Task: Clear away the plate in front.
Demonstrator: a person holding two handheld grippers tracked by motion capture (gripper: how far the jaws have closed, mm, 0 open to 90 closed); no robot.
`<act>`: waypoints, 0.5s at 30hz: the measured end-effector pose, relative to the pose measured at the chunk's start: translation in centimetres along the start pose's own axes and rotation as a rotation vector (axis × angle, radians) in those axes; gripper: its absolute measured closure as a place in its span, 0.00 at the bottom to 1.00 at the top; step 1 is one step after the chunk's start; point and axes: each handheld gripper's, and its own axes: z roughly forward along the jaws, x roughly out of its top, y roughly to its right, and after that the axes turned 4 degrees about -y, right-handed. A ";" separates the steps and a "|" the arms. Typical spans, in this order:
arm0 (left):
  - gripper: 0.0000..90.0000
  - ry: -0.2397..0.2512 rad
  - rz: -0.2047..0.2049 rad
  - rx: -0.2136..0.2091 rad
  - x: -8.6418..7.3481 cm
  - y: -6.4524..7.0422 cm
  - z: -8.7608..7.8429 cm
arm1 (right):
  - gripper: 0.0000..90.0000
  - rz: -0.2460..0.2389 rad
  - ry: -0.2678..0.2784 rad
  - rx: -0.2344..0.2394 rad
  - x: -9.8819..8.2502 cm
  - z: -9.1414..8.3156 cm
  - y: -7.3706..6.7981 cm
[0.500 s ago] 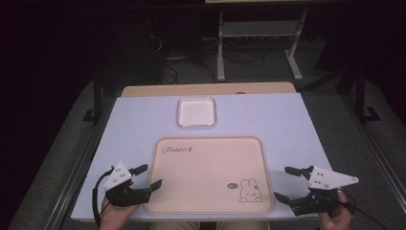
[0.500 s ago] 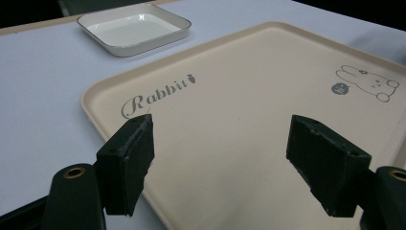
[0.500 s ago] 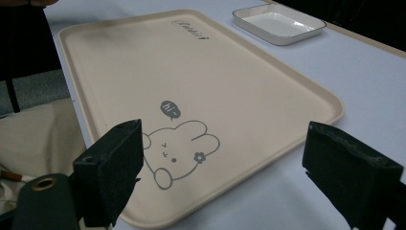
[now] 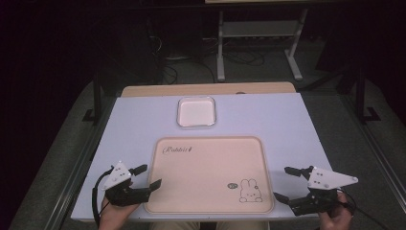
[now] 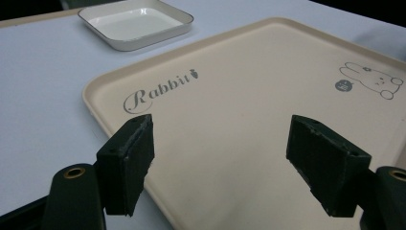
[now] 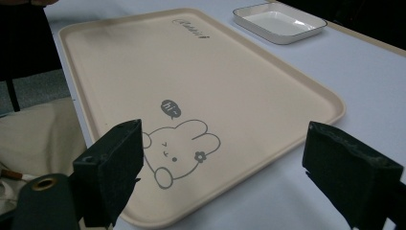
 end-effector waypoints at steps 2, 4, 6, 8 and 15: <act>0.27 0.008 -0.013 -0.011 0.0 0.0 0.0 | 0.15 0.003 0.001 -0.004 0.0 0.0 0.0; 0.27 0.008 -0.013 -0.010 0.1 0.0 0.1 | 0.15 0.002 0.000 -0.005 0.0 0.0 0.0; 0.27 0.006 -0.014 -0.014 0.1 0.0 0.1 | 0.15 0.002 0.001 -0.004 0.0 0.0 0.0; 0.27 0.003 -0.014 -0.013 0.1 0.0 0.2 | 0.15 0.003 0.000 -0.004 0.0 0.0 0.0; 0.27 0.003 -0.022 -0.010 0.2 -0.2 0.2 | 0.15 0.002 0.001 -0.006 0.0 0.0 0.0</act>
